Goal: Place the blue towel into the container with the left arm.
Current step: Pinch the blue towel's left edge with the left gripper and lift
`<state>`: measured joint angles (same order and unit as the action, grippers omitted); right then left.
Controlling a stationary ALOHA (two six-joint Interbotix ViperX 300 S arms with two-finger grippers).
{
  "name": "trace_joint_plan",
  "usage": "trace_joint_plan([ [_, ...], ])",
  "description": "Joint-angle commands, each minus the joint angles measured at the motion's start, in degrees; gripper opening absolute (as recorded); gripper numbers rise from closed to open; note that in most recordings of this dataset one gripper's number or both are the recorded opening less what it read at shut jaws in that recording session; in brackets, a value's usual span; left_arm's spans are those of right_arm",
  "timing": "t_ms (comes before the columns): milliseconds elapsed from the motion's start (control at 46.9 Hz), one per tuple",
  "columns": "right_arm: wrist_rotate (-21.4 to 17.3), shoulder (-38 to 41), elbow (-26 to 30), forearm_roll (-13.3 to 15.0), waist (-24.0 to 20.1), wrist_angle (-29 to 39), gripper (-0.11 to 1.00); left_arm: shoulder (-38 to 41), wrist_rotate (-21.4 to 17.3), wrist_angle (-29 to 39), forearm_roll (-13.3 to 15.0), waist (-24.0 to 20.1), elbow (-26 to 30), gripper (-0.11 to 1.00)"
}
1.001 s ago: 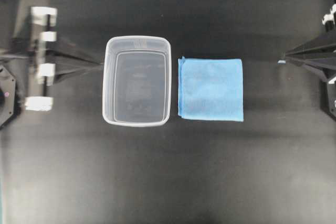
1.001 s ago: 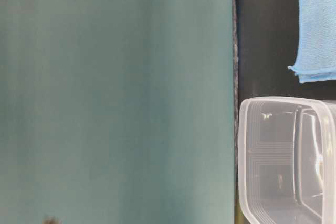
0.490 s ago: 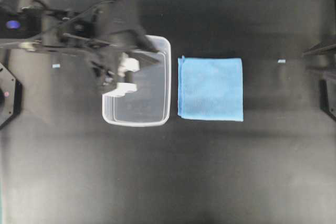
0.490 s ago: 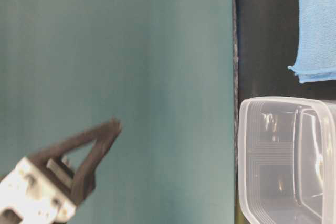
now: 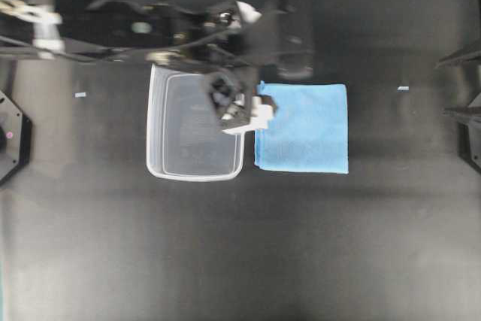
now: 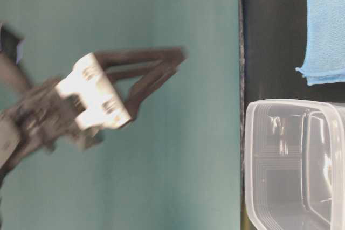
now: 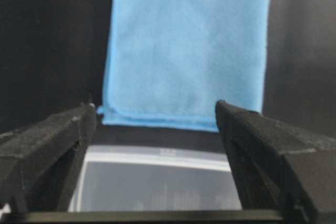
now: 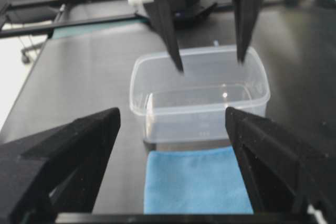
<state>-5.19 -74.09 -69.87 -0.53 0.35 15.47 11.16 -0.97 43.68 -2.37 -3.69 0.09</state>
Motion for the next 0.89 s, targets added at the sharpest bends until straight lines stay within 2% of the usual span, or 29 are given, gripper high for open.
trace_joint_plan([
  [0, 0.2, 0.4, 0.2, -0.2, -0.1, -0.8, 0.78, 5.2, -1.0, 2.5, -0.2, 0.5, 5.9, 0.89],
  [149, 0.2, 0.4, 0.2, -0.2, -0.1, -1.8, 0.78, 12.0, -2.3, 4.4, -0.2, 0.4, 10.9, 0.89],
  [256, 0.2, 0.3, 0.1, -0.2, 0.0, -3.2, 0.78, 16.0, -2.8, 4.3, -0.2, 0.5, 12.3, 0.89],
  [533, 0.2, 0.3, 0.1, -0.2, 0.0, -6.1, 0.78, 23.2, -2.8, 3.9, -0.2, 1.5, 12.5, 0.89],
  [873, 0.2, 0.3, 0.0, -0.2, -0.1, -6.0, 0.78, 24.8, -2.5, 0.4, -0.2, 2.2, 12.3, 0.85],
])
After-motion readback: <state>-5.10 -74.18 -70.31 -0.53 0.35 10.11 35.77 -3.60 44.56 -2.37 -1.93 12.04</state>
